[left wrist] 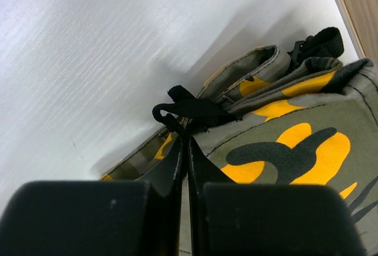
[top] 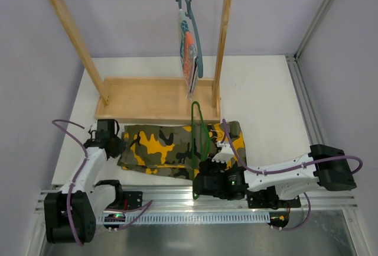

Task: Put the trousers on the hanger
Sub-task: Place trousers on hanger

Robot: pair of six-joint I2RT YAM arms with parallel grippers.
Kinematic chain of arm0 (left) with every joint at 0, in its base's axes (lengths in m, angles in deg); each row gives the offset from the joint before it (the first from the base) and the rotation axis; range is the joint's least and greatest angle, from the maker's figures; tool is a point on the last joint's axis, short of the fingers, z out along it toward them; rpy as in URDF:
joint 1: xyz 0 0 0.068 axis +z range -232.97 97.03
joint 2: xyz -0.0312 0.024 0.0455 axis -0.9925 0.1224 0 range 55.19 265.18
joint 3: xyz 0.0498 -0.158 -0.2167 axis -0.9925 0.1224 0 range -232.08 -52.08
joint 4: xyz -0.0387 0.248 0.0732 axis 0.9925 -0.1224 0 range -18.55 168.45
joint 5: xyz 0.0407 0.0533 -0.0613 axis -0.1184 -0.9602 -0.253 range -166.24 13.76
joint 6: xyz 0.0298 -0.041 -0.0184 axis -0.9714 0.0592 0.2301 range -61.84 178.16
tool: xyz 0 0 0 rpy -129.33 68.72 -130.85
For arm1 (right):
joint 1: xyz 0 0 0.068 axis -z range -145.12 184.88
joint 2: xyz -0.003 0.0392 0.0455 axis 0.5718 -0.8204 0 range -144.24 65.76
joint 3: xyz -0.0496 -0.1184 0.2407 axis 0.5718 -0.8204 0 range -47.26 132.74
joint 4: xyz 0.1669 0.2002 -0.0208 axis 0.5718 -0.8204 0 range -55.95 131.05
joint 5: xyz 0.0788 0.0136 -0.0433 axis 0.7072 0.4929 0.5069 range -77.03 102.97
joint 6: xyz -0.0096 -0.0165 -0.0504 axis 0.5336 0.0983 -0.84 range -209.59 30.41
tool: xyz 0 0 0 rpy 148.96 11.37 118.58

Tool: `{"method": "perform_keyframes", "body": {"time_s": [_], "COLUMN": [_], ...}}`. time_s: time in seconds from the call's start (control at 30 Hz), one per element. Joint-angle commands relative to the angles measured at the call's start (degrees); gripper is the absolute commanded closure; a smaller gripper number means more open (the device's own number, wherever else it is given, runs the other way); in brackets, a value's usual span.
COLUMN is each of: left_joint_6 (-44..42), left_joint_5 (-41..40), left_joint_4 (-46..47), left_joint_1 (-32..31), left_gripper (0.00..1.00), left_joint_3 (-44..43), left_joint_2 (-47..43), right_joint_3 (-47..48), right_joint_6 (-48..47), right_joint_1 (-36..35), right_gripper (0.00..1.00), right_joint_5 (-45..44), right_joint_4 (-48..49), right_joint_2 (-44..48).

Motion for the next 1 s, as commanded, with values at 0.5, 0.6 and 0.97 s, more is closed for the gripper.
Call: {"method": "perform_keyframes", "body": {"time_s": [0.5,0.6,0.97], "left_joint_6": [-13.01,-13.12,-7.31], "left_joint_5": [11.1,24.33,25.28], "left_joint_4": [-1.01,2.31,3.56], "left_joint_1": [6.03,12.35,18.7], "left_gripper": [0.2,0.21,0.2], "left_joint_3": [-15.91,-14.36,-7.23], "left_joint_2": [3.67,5.86,0.51], "right_joint_3": [-2.24,-4.35,-7.6], "right_joint_6": [-2.33,-2.77,-4.88], "right_joint_1": [-0.05,-0.05,-0.04], "right_gripper": [0.96,0.96,0.96], "right_joint_5": [-1.74,-2.1,-2.54], "right_joint_4": [5.72,7.04,10.91], "right_joint_2": [1.15,3.08,5.81]}}
